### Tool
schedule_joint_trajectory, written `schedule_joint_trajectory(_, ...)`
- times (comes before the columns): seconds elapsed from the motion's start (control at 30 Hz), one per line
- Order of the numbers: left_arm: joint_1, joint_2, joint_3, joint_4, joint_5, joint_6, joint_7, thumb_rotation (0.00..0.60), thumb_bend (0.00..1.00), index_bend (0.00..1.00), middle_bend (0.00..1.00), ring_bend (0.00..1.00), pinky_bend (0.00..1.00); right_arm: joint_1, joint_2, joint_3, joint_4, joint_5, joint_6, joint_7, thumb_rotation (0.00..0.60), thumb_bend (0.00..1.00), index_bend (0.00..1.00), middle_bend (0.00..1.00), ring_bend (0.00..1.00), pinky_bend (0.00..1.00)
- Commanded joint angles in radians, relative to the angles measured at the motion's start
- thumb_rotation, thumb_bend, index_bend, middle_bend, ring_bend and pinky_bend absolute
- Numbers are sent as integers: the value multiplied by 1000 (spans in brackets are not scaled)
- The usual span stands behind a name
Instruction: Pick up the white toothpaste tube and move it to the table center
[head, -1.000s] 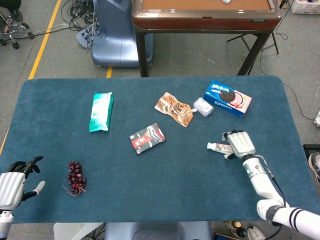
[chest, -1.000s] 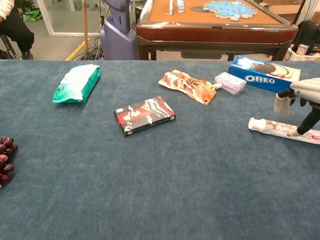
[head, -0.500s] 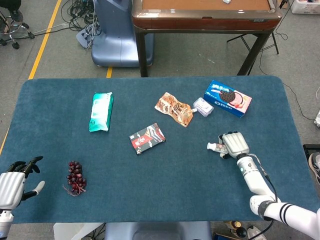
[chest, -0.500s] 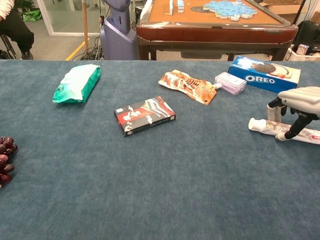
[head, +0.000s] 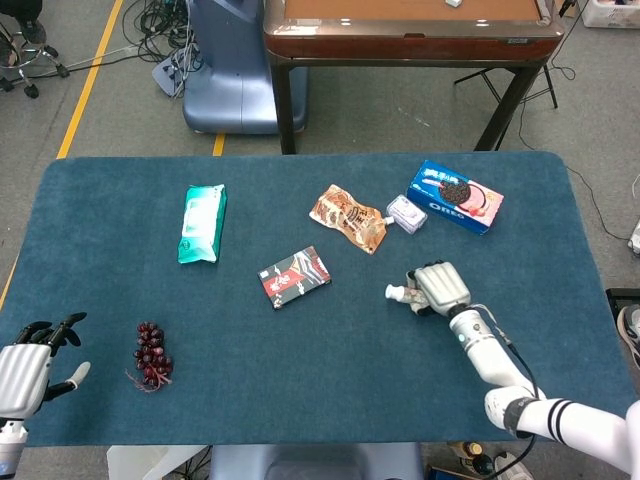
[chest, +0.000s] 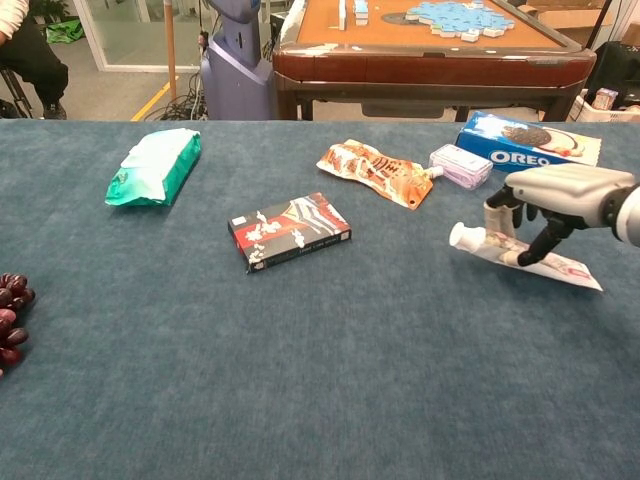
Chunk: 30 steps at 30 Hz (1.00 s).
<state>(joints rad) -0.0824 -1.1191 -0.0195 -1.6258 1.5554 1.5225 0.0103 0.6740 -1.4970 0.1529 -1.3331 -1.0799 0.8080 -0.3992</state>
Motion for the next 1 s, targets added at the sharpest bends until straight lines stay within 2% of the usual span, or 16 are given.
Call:
schedule_joint_trajectory(0.03, 4, 2, 1, -1, -3, 2, 0, 600, 227, 195, 467, 423, 199, 32, -27, 5, -6, -3, -11, -28, 600, 396, 498, 497, 357, 309)
schedule_joint_trajectory(0.1, 9, 5, 3, -1, -7, 5, -1, 600, 227, 195, 467, 423, 199, 49, -45, 1, -7, 5, -10, -63, 600, 336, 488, 477, 354, 309)
schedule_joint_trajectory(0.2, 15, 9, 4, 1, -10, 10, -3, 600, 227, 195, 467, 423, 199, 57, -58, -4, -20, 32, 10, -111, 600, 140, 402, 412, 326, 310)
schedule_joint_trajectory(0.23, 18, 10, 5, 2, -12, 12, -5, 600, 227, 195, 467, 423, 199, 57, -58, -8, -26, 43, 17, -123, 600, 102, 387, 401, 321, 311)
schedule_joint_trajectory(0.3, 19, 12, 6, 4, -13, 11, -7, 600, 227, 195, 467, 423, 199, 54, -55, -14, -37, 56, 28, -139, 600, 88, 383, 395, 320, 311)
schedule_joint_trajectory(0.43, 17, 13, 5, 7, -10, 8, -10, 600, 227, 195, 467, 423, 199, 47, -47, -25, -56, 75, 44, -145, 600, 87, 365, 386, 321, 311)
schedule_joint_trajectory(0.6, 14, 9, 4, 9, -3, 6, -12, 600, 227, 194, 467, 423, 199, 56, -64, -26, -24, 89, 38, -138, 600, 94, 364, 386, 321, 311)
schedule_joint_trajectory(0.83, 19, 10, 4, 12, -14, 5, -15, 600, 227, 194, 467, 423, 199, 78, -89, -22, 23, 106, 14, -125, 600, 199, 369, 420, 322, 311)
schedule_joint_trajectory(1.0, 21, 11, 2, 19, -18, 6, -21, 600, 227, 195, 467, 423, 199, 83, -88, -28, 26, 113, 12, -127, 600, 273, 431, 468, 351, 311)
